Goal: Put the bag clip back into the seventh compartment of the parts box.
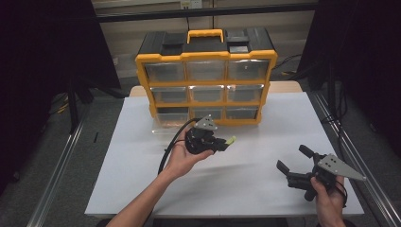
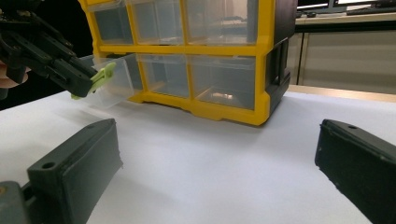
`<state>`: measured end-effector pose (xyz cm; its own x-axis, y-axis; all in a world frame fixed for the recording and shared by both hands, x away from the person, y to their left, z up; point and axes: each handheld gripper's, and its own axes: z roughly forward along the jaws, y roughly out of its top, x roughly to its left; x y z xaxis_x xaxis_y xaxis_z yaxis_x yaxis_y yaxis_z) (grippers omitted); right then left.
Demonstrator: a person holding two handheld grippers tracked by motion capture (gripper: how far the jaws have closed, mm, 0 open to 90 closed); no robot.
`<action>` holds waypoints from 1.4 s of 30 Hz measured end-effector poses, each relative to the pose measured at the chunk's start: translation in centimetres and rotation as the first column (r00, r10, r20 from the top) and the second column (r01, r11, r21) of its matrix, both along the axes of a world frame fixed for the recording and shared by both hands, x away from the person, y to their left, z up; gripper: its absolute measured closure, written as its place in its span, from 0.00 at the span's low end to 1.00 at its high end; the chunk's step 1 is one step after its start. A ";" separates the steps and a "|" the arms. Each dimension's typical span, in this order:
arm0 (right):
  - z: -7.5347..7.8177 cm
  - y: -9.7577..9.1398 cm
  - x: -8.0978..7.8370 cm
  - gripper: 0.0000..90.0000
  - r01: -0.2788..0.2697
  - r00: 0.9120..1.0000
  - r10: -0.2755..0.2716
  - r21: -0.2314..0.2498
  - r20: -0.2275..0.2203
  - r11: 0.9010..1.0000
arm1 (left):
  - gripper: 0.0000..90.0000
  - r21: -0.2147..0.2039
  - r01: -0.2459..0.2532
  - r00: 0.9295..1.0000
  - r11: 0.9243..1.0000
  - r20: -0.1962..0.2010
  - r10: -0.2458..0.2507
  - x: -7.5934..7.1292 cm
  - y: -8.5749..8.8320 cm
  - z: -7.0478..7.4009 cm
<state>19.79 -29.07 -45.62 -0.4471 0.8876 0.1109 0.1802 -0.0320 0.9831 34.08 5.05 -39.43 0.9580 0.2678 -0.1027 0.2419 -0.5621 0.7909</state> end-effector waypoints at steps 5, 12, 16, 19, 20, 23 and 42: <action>0.0 0.1 0.0 0.00 -0.006 1.000 0.006 0.007 0.001 1.000 | 0.87 -0.062 -0.021 1.000 0.998 -0.015 0.021 0.1 1.7 0.4; 0.0 0.2 0.1 0.00 -0.015 1.000 0.015 0.001 0.000 1.000 | 0.87 -0.099 -0.050 0.999 0.994 -0.002 0.050 0.2 3.7 1.7; 0.0 0.2 0.0 0.00 -0.022 1.000 0.022 -0.005 0.003 1.000 | 0.87 -0.115 -0.068 0.998 0.991 0.002 0.069 0.5 4.6 2.2; 0.0 0.2 0.0 0.00 -0.027 1.000 0.027 -0.006 0.005 1.000 | 0.87 -0.134 -0.083 0.996 0.988 0.008 0.085 0.6 5.4 2.8; 0.0 0.2 0.0 0.00 -0.027 1.000 0.027 -0.006 0.005 1.000 | 0.87 -0.125 -0.088 0.996 0.988 0.017 0.091 0.7 5.7 3.0; 0.0 0.2 0.0 0.00 -0.028 1.000 0.028 -0.004 0.003 1.000 | 0.87 -0.147 -0.102 0.994 0.984 0.019 0.106 1.0 6.6 3.6; -0.1 0.2 0.1 0.00 -0.024 1.000 0.025 -0.009 0.009 1.000 | 0.87 -0.108 -0.235 0.970 0.966 0.041 0.241 1.8 12.5 7.0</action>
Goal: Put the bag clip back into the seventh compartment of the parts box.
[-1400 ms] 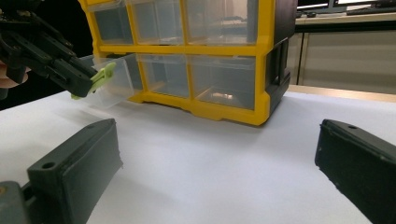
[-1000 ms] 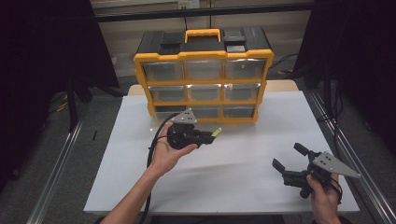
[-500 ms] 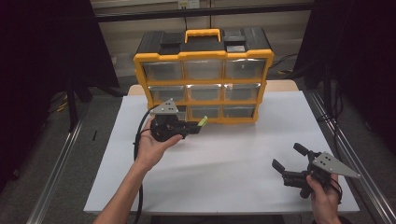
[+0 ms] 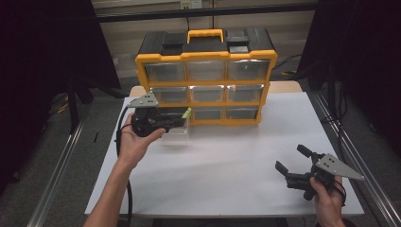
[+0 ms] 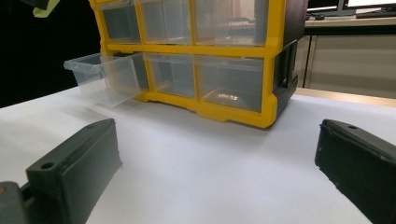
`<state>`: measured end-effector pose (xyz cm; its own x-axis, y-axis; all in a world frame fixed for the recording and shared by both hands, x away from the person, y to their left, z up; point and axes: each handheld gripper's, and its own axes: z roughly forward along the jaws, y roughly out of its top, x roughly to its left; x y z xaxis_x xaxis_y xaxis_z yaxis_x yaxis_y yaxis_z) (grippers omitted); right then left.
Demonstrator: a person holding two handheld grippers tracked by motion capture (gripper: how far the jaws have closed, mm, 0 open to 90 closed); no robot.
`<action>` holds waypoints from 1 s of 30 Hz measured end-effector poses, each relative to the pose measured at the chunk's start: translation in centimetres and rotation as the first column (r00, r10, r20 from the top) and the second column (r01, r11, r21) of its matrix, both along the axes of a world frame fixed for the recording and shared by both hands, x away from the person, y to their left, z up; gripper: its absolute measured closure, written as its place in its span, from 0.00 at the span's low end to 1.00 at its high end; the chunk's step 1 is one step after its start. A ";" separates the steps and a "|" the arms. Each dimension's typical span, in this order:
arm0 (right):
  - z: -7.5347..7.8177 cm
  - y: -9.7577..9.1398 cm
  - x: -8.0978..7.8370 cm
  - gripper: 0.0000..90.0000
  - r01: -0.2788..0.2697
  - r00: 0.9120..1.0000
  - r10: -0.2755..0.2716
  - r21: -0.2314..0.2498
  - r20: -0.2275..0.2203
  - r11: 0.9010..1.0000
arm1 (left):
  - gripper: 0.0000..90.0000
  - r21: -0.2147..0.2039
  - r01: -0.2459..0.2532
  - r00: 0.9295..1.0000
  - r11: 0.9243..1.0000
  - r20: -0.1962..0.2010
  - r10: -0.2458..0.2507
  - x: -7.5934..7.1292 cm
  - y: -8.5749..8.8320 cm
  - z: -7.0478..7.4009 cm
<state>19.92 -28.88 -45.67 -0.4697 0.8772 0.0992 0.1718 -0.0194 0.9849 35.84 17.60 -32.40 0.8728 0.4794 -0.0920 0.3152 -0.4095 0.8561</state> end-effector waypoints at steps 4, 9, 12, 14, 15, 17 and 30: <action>0.1 -0.1 0.0 0.00 0.016 1.000 -0.016 -0.001 0.001 1.000 | 0.87 0.050 -0.025 1.000 0.998 -0.010 0.025 0.8 1.7 0.4; 0.1 0.1 0.1 0.00 0.006 1.000 -0.006 -0.006 0.003 1.000 | 0.87 0.092 -0.048 0.999 0.995 -0.010 0.049 1.9 2.9 0.7; 0.0 0.1 0.2 0.00 0.003 1.000 -0.003 -0.008 -0.002 1.000 | 0.87 0.111 -0.062 0.998 0.992 -0.014 0.064 2.5 3.0 0.8; 0.0 0.1 0.2 0.00 0.008 1.000 -0.008 -0.004 0.002 1.000 | 0.87 0.122 -0.063 0.997 0.991 -0.025 0.066 3.0 3.0 0.8; 0.1 0.1 0.2 0.00 0.006 1.000 -0.006 -0.004 0.001 1.000 | 0.87 0.134 -0.065 0.997 0.989 -0.035 0.070 3.2 2.9 0.8; 0.1 0.1 0.2 0.00 0.004 1.000 -0.004 -0.003 0.003 1.000 | 0.87 0.155 -0.063 0.997 0.986 -0.042 0.070 3.7 2.7 0.7; 0.0 -0.1 0.1 0.00 0.005 1.000 -0.005 -0.004 0.003 1.000 | 0.87 0.250 -0.100 0.987 0.963 -0.098 0.128 6.4 2.2 0.0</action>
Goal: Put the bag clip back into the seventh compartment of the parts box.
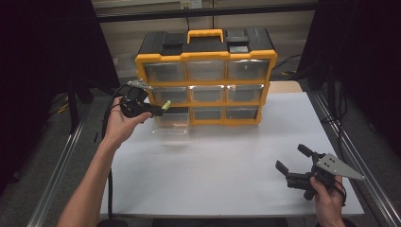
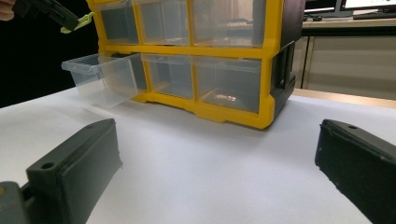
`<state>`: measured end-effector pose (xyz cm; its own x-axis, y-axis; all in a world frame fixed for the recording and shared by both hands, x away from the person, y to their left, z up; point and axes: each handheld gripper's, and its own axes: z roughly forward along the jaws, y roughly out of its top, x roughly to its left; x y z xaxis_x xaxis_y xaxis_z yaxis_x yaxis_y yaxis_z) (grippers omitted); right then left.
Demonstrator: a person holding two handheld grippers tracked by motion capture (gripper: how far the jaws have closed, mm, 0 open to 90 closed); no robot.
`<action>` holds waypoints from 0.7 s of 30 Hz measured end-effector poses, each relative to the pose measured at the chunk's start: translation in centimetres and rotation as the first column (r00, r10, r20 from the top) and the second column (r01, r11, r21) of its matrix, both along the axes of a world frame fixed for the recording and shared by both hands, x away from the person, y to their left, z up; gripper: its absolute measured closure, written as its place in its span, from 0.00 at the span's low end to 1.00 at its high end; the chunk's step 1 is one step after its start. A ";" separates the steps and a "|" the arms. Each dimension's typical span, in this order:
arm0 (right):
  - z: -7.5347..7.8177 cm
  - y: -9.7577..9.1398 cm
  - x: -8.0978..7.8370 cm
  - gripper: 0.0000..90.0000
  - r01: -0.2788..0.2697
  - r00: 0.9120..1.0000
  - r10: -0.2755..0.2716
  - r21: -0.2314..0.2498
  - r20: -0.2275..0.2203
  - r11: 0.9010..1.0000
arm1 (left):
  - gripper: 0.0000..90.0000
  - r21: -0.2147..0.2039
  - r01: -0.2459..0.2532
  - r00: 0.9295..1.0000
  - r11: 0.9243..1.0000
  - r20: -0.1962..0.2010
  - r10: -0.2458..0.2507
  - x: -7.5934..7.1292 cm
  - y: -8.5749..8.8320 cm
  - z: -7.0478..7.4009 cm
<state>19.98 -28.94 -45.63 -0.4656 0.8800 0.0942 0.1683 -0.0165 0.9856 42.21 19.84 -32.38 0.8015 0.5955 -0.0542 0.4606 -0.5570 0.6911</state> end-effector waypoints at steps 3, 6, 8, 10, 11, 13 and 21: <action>0.0 0.0 0.0 0.00 0.001 1.000 -0.001 -0.004 0.000 1.000 | 0.87 0.036 -0.002 1.000 0.999 -0.011 0.003 0.5 -0.1 -0.3; 0.0 0.1 0.1 0.00 -0.009 1.000 0.009 -0.003 -0.003 1.000 | 0.87 0.069 -0.009 1.000 0.998 -0.028 0.011 1.0 -0.5 -0.6; 0.0 0.2 0.0 0.00 -0.005 1.000 0.005 -0.007 0.000 1.000 | 0.87 0.085 -0.001 1.000 0.996 -0.027 0.003 1.2 -0.8 -0.8; 0.0 0.2 0.1 0.00 -0.009 1.000 0.009 -0.006 0.000 1.000 | 0.87 0.100 0.007 0.999 0.995 -0.040 -0.003 1.4 -0.9 -0.9; 0.0 0.1 0.0 0.00 -0.009 1.000 0.009 -0.004 -0.001 1.000 | 0.87 0.107 0.011 0.999 0.994 -0.038 -0.007 1.5 -0.9 -1.0; 0.0 0.1 0.0 0.00 -0.008 1.000 0.008 0.001 -0.001 1.000 | 0.87 0.117 0.016 0.999 0.993 -0.049 -0.011 1.8 -1.0 -1.2; 0.0 0.1 0.0 0.00 -0.006 1.000 0.006 -0.004 -0.001 1.000 | 0.87 0.152 0.028 0.997 0.988 -0.081 -0.016 2.1 -2.0 -2.4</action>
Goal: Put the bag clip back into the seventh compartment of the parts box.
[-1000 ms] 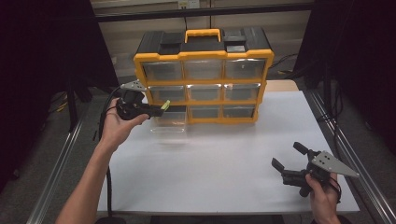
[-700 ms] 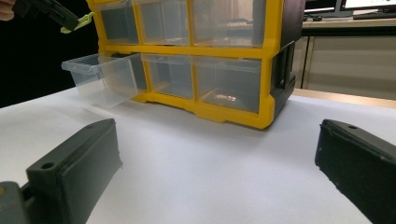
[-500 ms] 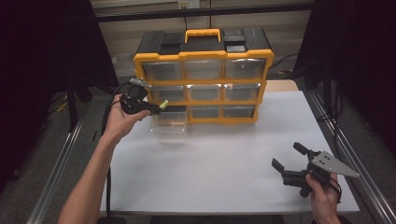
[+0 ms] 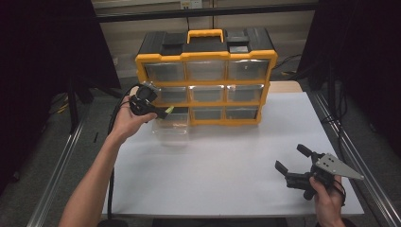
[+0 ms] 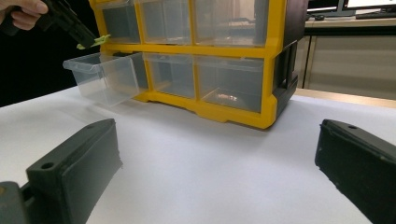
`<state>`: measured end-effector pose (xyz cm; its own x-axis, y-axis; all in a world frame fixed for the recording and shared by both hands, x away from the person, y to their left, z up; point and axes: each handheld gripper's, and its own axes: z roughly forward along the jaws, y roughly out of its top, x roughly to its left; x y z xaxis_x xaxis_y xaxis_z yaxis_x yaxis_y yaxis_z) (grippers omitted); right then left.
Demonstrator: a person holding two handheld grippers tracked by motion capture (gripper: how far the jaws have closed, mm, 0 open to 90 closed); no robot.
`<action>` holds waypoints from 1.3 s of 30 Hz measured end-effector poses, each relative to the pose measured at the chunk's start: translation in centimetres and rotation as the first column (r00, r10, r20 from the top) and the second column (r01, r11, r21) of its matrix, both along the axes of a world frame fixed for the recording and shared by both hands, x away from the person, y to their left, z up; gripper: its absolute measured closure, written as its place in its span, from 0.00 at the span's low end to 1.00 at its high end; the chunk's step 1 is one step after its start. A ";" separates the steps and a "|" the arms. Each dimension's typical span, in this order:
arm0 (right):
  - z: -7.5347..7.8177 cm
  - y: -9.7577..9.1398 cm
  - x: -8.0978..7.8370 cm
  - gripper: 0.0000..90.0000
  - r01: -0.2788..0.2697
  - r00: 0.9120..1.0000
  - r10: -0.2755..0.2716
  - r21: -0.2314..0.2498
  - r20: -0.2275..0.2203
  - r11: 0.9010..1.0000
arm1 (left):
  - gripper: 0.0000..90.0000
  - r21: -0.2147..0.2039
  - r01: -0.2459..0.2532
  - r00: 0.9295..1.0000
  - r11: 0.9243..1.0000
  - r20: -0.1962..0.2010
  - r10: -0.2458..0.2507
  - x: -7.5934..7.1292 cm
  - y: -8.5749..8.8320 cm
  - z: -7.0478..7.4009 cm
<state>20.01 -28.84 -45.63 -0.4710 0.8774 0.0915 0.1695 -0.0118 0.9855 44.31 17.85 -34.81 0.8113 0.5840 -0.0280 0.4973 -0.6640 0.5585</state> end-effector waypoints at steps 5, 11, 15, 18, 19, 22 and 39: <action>0.0 0.0 0.0 0.00 -0.003 1.000 0.003 -0.003 0.000 1.000 | 0.87 0.065 0.063 0.998 0.996 -0.014 -0.062 0.2 -0.7 -0.4; 0.0 0.0 0.0 0.00 -0.001 1.000 0.001 -0.001 -0.006 1.000 | 0.87 0.083 0.080 0.997 0.993 -0.010 -0.080 -0.1 -1.7 -1.2; 0.0 0.0 0.0 0.00 -0.001 1.000 0.001 0.000 -0.007 1.000 | 0.87 0.051 0.056 0.998 0.997 -0.030 -0.055 0.1 -2.0 -1.8; 0.0 0.0 0.0 0.00 -0.002 1.000 0.002 -0.002 -0.002 1.000 | 0.87 0.067 0.077 0.996 0.995 -0.054 -0.073 0.4 -1.8 -1.9; 0.0 0.0 0.0 0.00 -0.004 1.000 0.004 0.000 0.000 1.000 | 0.87 0.064 0.075 0.996 0.995 -0.059 -0.071 0.4 -1.9 -2.1; 0.0 0.0 0.0 0.00 -0.001 1.000 0.001 -0.003 -0.003 1.000 | 0.87 0.059 0.065 0.995 0.996 -0.074 -0.061 0.6 -1.9 -2.5; 0.0 0.0 0.0 0.00 -0.004 1.000 0.004 -0.001 -0.005 1.000 | 0.85 0.047 0.045 0.996 0.998 -0.080 -0.041 1.1 -1.9 -3.5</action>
